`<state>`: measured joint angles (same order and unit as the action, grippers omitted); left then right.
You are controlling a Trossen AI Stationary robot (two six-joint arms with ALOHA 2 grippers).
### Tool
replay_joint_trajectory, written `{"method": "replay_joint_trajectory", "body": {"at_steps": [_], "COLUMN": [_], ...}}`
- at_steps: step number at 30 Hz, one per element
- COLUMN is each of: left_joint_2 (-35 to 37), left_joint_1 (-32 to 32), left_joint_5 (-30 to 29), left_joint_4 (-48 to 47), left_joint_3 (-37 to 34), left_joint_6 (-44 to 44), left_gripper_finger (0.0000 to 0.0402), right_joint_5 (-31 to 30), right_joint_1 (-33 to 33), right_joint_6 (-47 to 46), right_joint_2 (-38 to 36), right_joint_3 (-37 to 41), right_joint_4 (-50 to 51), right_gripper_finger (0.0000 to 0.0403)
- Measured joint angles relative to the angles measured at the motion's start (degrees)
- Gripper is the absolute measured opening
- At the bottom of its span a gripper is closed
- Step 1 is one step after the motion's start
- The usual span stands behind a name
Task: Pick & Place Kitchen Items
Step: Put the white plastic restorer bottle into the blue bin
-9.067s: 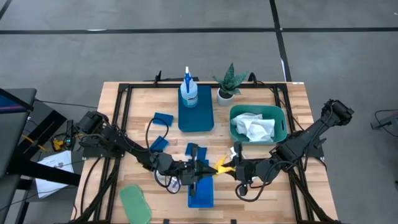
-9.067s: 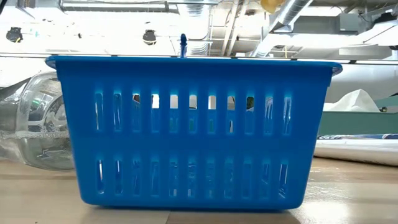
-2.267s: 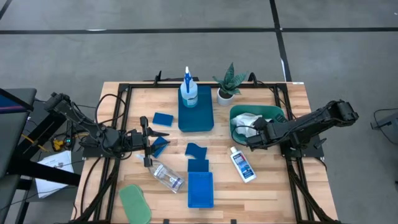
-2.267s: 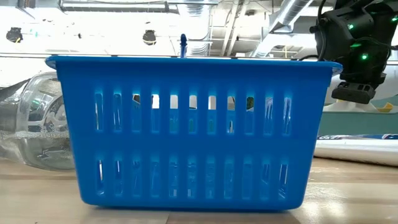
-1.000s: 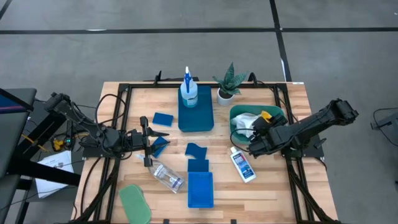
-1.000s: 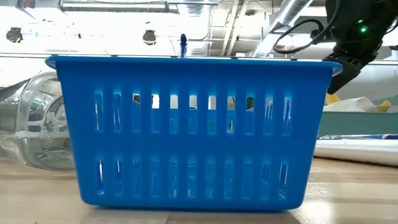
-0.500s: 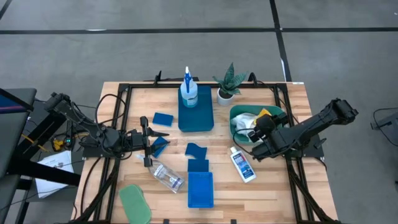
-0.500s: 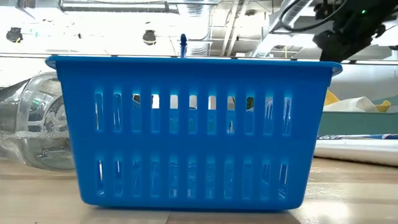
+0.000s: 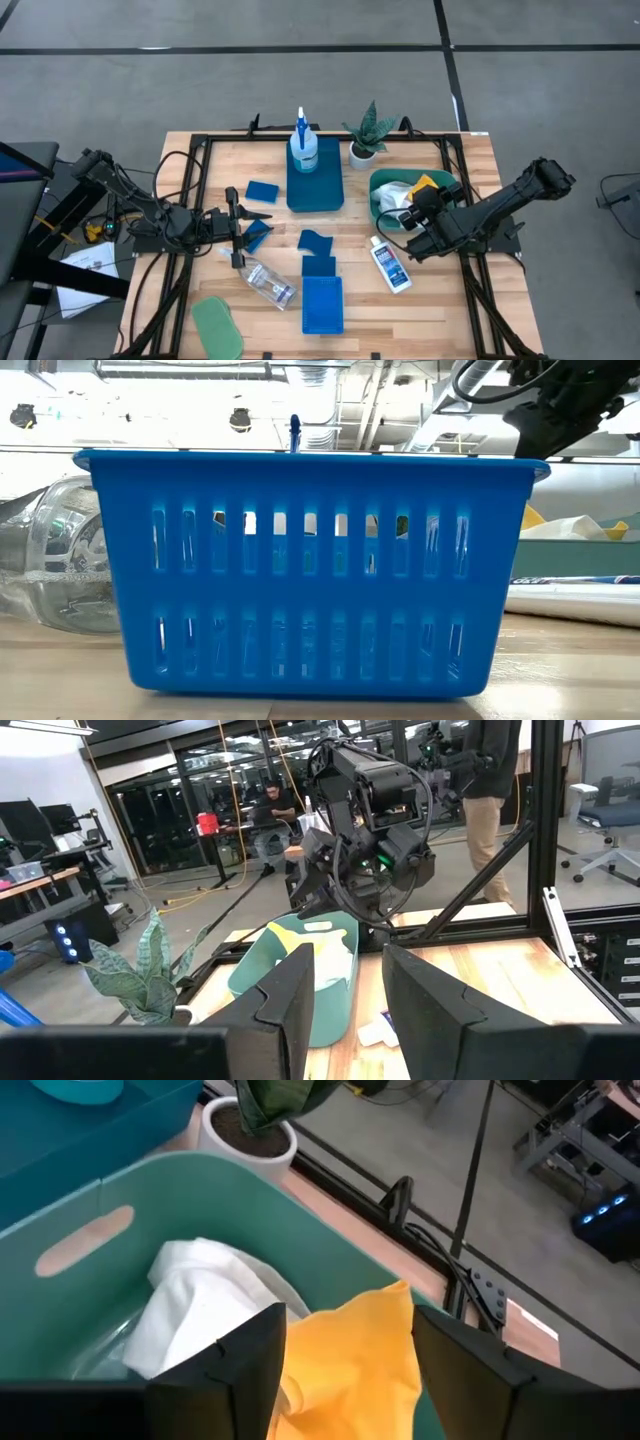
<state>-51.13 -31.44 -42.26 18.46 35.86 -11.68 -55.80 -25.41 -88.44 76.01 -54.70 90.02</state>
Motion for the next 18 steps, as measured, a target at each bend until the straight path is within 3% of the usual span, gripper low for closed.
{"method": "replay_joint_trajectory", "body": {"at_steps": [10,14,18], "left_joint_2": [0.00,0.00,0.00], "left_joint_1": [0.00,0.00,0.00], "left_joint_5": [-0.04,-0.09,-0.22], "left_joint_4": [0.00,0.00,0.00], "left_joint_3": [-0.02,-0.02,-0.02], "left_joint_6": [0.00,0.00,0.00], "left_gripper_finger": [0.0117,0.0117,0.0117], "right_joint_5": [3.34,11.92,21.35], "right_joint_1": [-1.65,-2.10,-3.06], "right_joint_6": [0.43,0.98,8.89], "right_joint_2": [0.00,0.00,0.00], "right_joint_3": [0.00,0.00,0.00], "right_joint_4": [-0.03,-1.98,-10.90], "right_gripper_finger": [0.0209,0.0209,0.0209]}}
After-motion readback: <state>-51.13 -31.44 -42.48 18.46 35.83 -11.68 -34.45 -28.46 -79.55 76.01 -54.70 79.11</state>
